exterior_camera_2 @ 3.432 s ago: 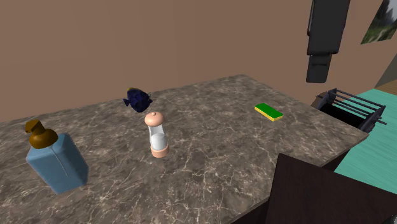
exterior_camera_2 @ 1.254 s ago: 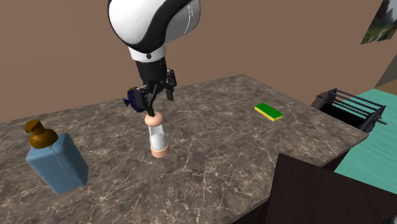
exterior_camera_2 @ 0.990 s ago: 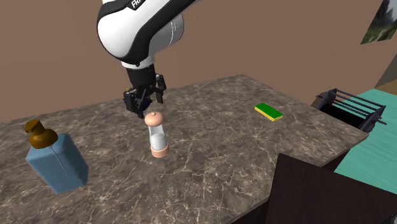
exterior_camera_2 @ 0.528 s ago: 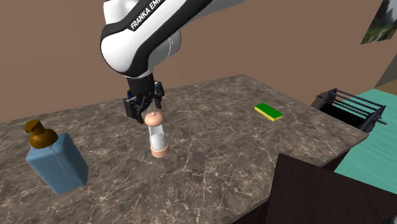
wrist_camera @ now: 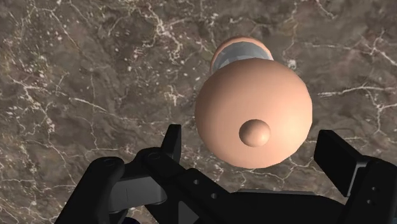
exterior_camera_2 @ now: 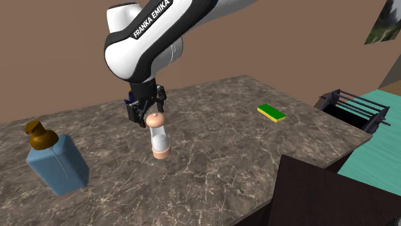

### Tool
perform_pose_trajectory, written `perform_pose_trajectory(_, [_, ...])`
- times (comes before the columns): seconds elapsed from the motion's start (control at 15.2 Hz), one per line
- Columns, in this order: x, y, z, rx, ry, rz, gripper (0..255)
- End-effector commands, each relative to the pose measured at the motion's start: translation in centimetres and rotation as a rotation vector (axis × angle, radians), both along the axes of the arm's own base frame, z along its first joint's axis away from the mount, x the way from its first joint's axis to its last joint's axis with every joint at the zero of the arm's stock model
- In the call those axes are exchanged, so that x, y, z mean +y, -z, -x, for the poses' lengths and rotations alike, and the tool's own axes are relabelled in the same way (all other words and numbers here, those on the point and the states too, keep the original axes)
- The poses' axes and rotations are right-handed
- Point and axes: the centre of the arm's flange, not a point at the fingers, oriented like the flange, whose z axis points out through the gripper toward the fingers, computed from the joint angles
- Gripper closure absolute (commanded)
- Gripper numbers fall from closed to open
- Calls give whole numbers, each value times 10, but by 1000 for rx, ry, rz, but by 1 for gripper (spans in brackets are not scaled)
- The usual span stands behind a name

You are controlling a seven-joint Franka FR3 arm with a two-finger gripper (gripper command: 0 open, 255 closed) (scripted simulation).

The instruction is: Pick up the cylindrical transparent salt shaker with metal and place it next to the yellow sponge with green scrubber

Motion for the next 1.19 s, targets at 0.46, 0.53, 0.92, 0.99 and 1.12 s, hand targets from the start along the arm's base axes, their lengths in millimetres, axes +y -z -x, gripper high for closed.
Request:
perform_pose_trajectory(0.46, [0,0,0,0,0,0,255])
perform_pose_trajectory(0.53, [0,0,0,0,0,0,255])
perform_pose_trajectory(0.92, [0,-21,0,0,0,0,255])
perform_pose_trajectory(0.99, [0,-26,0,0,0,0,255])
perform_pose_trajectory(1.12, [0,-37,0,0,0,0,255])
